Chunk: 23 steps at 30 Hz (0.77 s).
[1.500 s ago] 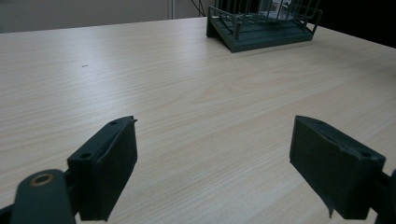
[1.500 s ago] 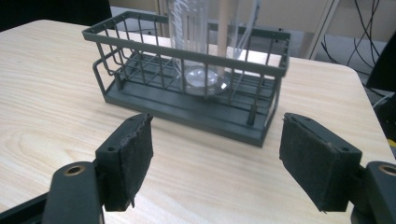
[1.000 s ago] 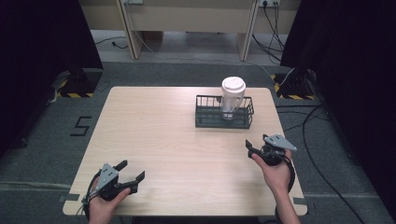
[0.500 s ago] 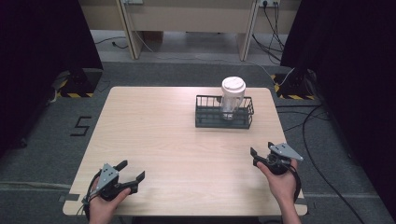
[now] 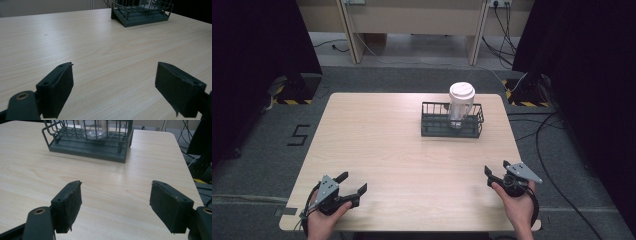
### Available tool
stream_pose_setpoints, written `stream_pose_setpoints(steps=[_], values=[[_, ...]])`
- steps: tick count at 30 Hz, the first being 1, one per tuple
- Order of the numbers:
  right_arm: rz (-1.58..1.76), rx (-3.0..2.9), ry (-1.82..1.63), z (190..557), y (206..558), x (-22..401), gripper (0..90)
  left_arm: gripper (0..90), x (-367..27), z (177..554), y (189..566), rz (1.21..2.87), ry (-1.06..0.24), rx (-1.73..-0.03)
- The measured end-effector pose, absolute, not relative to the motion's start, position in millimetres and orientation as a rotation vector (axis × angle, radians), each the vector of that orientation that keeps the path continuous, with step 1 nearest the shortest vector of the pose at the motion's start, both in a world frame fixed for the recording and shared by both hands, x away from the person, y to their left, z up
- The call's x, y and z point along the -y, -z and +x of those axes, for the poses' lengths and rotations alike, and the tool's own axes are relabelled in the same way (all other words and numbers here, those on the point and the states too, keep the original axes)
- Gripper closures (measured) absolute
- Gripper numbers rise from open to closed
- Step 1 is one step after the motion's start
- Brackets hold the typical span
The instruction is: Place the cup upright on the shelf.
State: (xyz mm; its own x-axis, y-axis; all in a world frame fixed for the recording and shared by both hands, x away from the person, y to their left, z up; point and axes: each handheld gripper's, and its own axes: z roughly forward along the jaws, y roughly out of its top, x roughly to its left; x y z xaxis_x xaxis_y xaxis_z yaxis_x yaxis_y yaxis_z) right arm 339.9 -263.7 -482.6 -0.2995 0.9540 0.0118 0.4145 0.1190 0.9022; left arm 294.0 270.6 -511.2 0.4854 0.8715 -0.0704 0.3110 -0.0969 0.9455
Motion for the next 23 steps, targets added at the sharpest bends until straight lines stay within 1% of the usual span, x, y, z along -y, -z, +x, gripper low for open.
stream_pose_setpoints(steps=[12,23], values=[[1.303,-1.763,-1.147,329,496,270,26.6,14.6,-271,294,511,1.658,-0.652,-1.030],[1.289,-1.766,-1.160,332,492,265,26.2,14.6,-270,295,511,1.656,-0.649,-1.033]])
